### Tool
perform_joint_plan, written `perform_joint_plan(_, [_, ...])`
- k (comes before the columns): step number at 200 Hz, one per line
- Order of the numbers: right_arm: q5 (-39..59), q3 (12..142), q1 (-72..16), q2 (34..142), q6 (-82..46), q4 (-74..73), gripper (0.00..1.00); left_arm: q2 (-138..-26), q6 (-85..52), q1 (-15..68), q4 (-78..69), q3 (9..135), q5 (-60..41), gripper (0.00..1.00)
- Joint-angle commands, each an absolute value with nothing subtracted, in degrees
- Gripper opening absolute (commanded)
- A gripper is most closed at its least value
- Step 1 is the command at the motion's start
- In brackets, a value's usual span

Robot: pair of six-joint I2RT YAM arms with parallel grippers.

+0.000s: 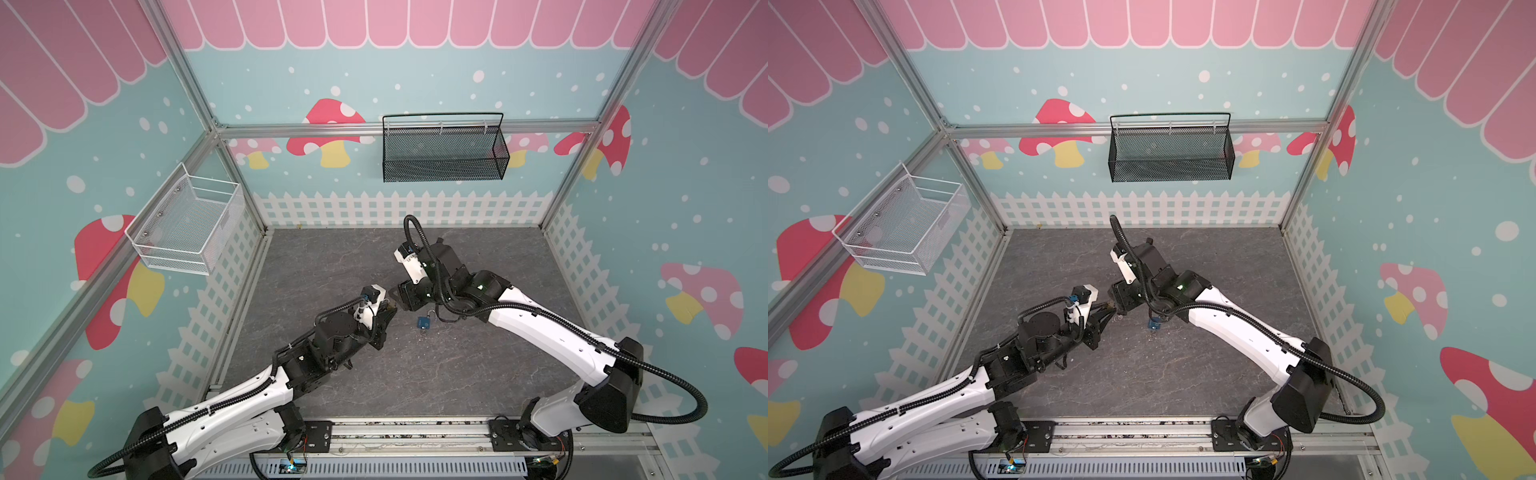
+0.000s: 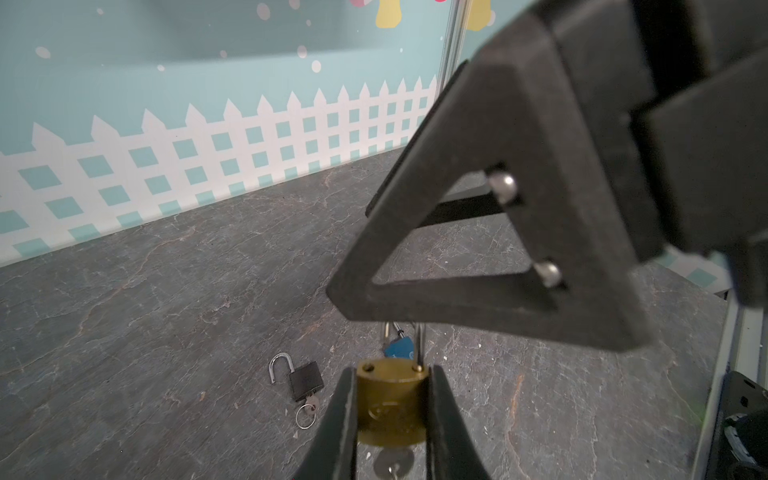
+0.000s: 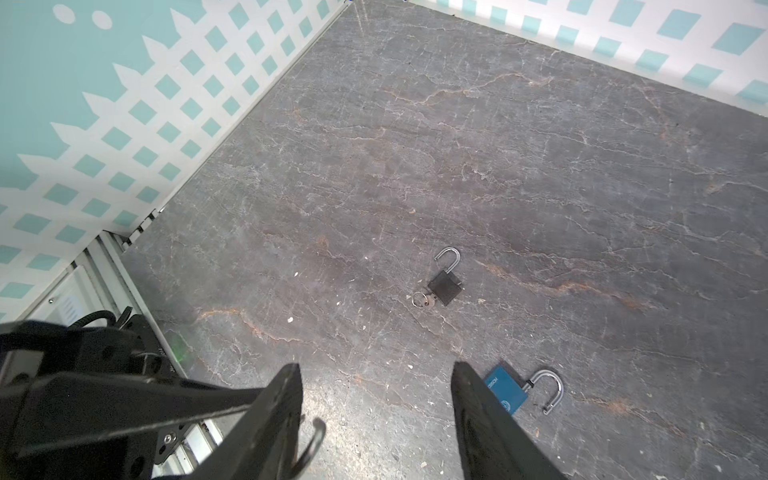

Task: Unlock with the key

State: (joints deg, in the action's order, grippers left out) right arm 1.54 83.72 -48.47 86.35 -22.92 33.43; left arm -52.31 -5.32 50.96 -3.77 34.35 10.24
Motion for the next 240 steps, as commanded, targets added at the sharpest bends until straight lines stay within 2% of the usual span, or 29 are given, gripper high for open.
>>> perform_joint_plan(1, [-2.0,86.4,-48.8,88.1,-20.5,38.2,0.61,-51.9,-2.5,51.3,-6.0,33.4,8.7,0.0])
perform_joint_plan(27, [-2.1,86.7,-48.6,87.7,-19.6,39.0,0.64,-51.4,-2.4,51.3,-6.2,33.1,9.0,0.0])
perform_joint_plan(101, [-1.2,81.2,-47.6,82.6,-21.1,38.9,0.67,-51.8,-3.4,51.3,-7.3,33.1,10.3,0.0])
perform_joint_plan(182, [4.1,76.4,-44.7,77.3,-22.3,35.7,0.67,-52.0,-4.9,51.3,-7.7,33.0,12.2,0.0])
perform_joint_plan(209, [14.6,70.7,-40.9,73.5,-23.3,29.3,0.68,-51.6,-7.8,51.3,-4.8,33.4,14.1,0.0])
perform_joint_plan(240, [12.1,66.6,-38.9,71.1,-23.9,27.8,0.68,-52.0,-18.3,51.3,5.3,35.7,16.4,0.0])
